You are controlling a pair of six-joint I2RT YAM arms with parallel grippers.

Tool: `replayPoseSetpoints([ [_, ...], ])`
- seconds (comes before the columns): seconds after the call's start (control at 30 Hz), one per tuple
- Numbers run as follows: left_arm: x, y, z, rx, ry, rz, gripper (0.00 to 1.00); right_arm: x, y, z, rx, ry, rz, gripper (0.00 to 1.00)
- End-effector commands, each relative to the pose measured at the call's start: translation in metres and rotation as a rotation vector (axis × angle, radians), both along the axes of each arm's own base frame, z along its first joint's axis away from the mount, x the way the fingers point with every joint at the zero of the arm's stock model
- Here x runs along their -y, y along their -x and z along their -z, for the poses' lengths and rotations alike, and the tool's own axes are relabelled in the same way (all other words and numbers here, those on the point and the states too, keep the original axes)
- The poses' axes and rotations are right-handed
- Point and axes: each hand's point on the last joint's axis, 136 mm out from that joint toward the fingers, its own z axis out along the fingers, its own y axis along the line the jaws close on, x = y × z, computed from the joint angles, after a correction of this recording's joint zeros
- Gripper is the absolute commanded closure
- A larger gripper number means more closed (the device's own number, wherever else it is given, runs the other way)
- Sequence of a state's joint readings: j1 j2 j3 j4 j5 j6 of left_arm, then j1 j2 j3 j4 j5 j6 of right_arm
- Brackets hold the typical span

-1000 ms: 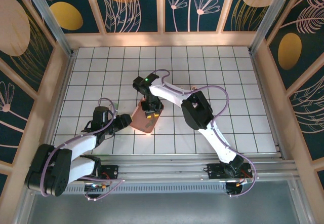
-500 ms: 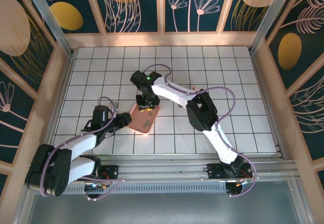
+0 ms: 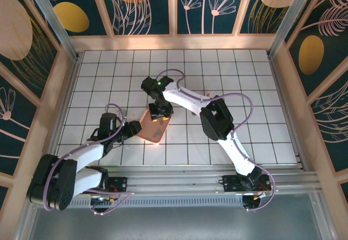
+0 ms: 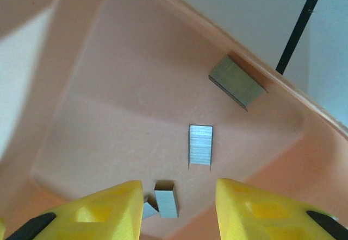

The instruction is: Load the staples into the stapler

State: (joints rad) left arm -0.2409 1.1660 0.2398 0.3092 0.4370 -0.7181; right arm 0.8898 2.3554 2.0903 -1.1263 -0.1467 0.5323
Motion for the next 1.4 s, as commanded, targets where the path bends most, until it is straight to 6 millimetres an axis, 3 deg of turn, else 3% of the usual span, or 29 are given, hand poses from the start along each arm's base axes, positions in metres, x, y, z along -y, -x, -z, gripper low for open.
replayPoseSetpoints([
  [0.0, -0.001, -0.005, -0.006, 0.022, -0.012, 0.003, 0.58, 0.007, 0.003, 0.011, -0.013, 0.058, -0.018, 0.59],
  [0.47, -0.001, -0.006, -0.005, 0.019, -0.013, 0.002, 0.57, 0.013, 0.004, 0.037, -0.020, 0.099, -0.039, 0.61],
  [0.7, -0.001, -0.006, -0.006, 0.019, -0.014, 0.004, 0.57, 0.015, 0.004, 0.050, -0.018, 0.112, -0.044, 0.67],
  [0.87, -0.001, -0.008, -0.008, 0.025, -0.016, 0.005, 0.57, 0.014, -0.001, 0.049, 0.019, 0.112, -0.043, 0.76],
  [1.17, -0.003, -0.020, -0.027, 0.097, -0.060, 0.013, 0.47, -0.006, -0.025, 0.005, 0.167, -0.014, -0.031, 0.80],
  [1.37, -0.005, -0.036, -0.063, 0.246, -0.126, 0.040, 0.36, -0.017, -0.031, -0.039, 0.271, -0.161, -0.039, 0.80],
])
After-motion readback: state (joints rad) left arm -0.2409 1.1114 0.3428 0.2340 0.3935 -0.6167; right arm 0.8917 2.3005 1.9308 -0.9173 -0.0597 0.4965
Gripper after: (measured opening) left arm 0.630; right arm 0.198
